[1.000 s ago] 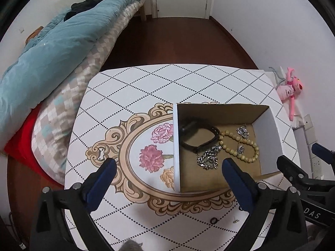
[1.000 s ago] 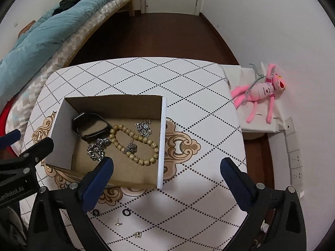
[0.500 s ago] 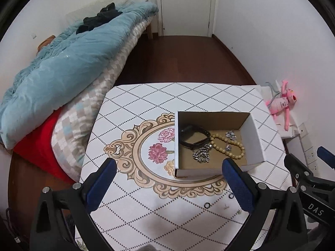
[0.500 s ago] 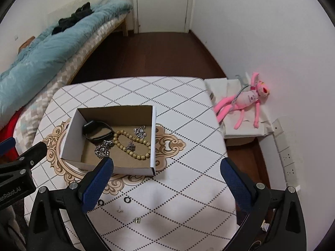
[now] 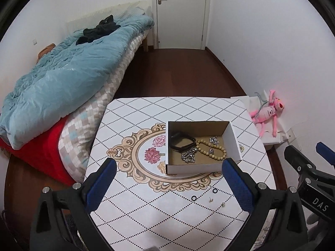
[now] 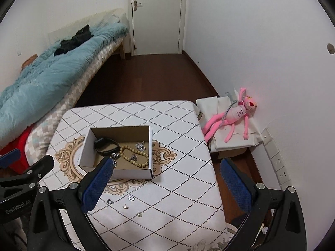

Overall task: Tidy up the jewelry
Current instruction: 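Lift both tools up away from the box, then pinch a small gold earring with the left tool while the right tool pinches another earring, then carry both earrings into the box and open both tools, then pinch a black ring with the right tool while the left tool pinches another black ring, then carry both black rings into the box and open both tools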

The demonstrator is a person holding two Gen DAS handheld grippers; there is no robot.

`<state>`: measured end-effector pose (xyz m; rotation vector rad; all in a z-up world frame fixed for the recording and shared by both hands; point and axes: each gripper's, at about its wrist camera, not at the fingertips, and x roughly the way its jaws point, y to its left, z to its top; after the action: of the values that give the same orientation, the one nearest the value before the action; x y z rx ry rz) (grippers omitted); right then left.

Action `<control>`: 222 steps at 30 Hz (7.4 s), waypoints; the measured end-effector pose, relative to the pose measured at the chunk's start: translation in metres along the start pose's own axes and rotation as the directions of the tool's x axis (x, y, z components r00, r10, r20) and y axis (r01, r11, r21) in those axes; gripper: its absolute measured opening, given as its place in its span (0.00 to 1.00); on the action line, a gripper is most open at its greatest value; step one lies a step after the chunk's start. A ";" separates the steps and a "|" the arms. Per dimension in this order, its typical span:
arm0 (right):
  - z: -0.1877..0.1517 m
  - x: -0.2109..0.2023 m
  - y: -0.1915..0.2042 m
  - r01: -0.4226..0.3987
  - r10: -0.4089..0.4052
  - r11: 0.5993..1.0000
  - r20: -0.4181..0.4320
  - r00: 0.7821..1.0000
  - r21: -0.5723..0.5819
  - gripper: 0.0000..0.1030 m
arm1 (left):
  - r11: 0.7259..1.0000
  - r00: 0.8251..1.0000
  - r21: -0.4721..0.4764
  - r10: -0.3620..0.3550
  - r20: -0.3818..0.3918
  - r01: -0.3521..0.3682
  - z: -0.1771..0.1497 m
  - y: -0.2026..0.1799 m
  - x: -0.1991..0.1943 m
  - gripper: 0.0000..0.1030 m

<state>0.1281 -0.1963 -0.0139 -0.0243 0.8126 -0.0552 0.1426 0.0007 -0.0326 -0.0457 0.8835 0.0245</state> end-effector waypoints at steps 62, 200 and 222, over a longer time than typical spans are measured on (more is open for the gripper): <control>-0.143 0.127 -0.055 -0.065 0.124 0.971 -0.252 0.960 0.230 0.00 | 0.981 0.956 0.155 -0.071 -0.284 0.119 -0.117 -0.094 0.151 0.43; -0.114 0.154 0.004 -0.100 0.119 0.992 -0.325 0.938 0.074 0.13 | 0.999 0.924 0.035 0.009 -0.383 0.005 -0.104 -0.012 0.169 0.99; -0.115 0.152 -0.035 -0.049 0.095 0.987 -0.308 0.947 0.154 0.13 | 0.982 0.944 0.146 -0.067 -0.322 0.119 -0.099 -0.067 0.168 0.10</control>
<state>0.1473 -0.2407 -0.2022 0.1549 1.1271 -0.0492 0.1754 -0.0708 -0.2237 0.0640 1.2012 -0.1482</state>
